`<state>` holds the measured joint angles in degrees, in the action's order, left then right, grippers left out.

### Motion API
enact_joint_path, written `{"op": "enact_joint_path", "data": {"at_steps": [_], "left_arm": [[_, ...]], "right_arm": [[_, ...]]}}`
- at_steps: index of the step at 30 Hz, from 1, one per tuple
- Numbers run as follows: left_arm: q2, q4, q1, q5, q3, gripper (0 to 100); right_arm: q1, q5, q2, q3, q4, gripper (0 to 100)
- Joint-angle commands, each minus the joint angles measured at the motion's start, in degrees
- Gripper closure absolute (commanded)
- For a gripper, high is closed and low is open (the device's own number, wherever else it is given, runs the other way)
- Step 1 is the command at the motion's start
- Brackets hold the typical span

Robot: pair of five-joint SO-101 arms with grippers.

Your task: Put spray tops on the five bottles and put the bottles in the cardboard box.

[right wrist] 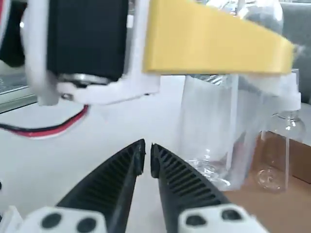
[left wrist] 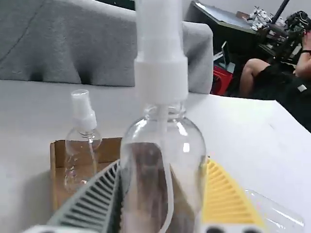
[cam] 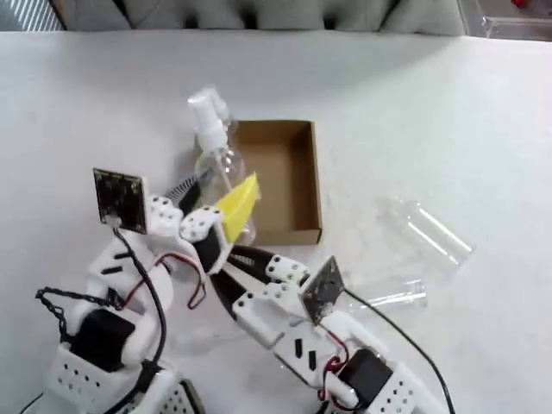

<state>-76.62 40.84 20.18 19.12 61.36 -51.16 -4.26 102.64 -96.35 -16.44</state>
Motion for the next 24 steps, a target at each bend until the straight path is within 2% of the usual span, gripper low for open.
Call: {"op": "enact_joint_path", "data": {"at_steps": [1, 5, 11, 14, 19, 24], "left_arm": [[-6.11, 4.48, 2.42, -2.02, -3.08, 98], [-10.51, 6.24, 2.33, -2.02, -2.55, 98], [-10.59, 5.54, 1.89, -2.11, 0.35, 98], [-10.59, 1.93, 0.22, -1.93, 1.67, 98], [-9.54, -8.0, -8.31, -1.76, 6.68, 98], [0.92, -14.33, -12.35, -2.11, 6.42, 98]], "right_arm": [[5.32, 0.09, 0.48, -0.44, 1.8, 98.3], [8.13, 0.09, 0.48, -0.44, 1.8, 98.3], [8.13, 0.53, 0.48, -0.44, 1.54, 98.3], [7.78, 0.62, 0.48, -0.44, -2.15, 98.3], [5.67, 4.66, 0.48, -0.44, -5.85, 98.3], [5.67, 7.65, 0.48, -0.44, -8.04, 98.3]]}}
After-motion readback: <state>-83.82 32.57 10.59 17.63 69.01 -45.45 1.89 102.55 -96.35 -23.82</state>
